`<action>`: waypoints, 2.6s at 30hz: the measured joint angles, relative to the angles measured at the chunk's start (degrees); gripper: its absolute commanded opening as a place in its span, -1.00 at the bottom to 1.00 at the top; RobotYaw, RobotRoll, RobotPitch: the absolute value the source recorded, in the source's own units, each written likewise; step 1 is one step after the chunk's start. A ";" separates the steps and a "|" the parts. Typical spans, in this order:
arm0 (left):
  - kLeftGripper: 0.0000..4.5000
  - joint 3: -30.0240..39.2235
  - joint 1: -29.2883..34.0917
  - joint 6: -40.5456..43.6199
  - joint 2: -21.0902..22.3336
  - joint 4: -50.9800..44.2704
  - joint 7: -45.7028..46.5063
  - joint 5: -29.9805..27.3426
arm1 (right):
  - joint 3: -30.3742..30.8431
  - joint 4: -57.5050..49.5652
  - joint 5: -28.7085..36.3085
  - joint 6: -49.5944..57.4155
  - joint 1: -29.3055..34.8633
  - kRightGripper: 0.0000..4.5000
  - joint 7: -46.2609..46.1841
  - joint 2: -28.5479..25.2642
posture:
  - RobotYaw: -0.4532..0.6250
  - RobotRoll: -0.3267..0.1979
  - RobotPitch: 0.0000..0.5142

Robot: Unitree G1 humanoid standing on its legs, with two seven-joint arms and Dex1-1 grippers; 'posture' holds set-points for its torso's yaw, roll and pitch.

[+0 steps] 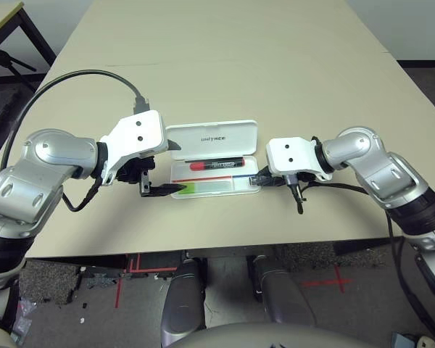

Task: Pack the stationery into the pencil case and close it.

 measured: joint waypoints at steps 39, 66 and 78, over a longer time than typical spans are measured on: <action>1.00 3.67 4.86 -1.68 4.29 2.16 0.94 0.25 | -18.00 -2.71 18.74 19.60 2.22 0.99 14.26 -16.76 | -0.17 0.25 -0.35; -0.99 -2.16 -2.74 -24.59 -6.15 33.98 9.75 19.61 | -20.69 -8.21 25.51 23.60 8.25 1.00 6.63 -18.67 | -0.25 0.25 -0.34; -0.99 -3.56 -7.26 -28.04 -18.23 38.99 13.55 21.54 | -20.46 -8.20 25.51 23.97 7.95 1.00 5.21 -17.95 | -0.28 0.25 -0.37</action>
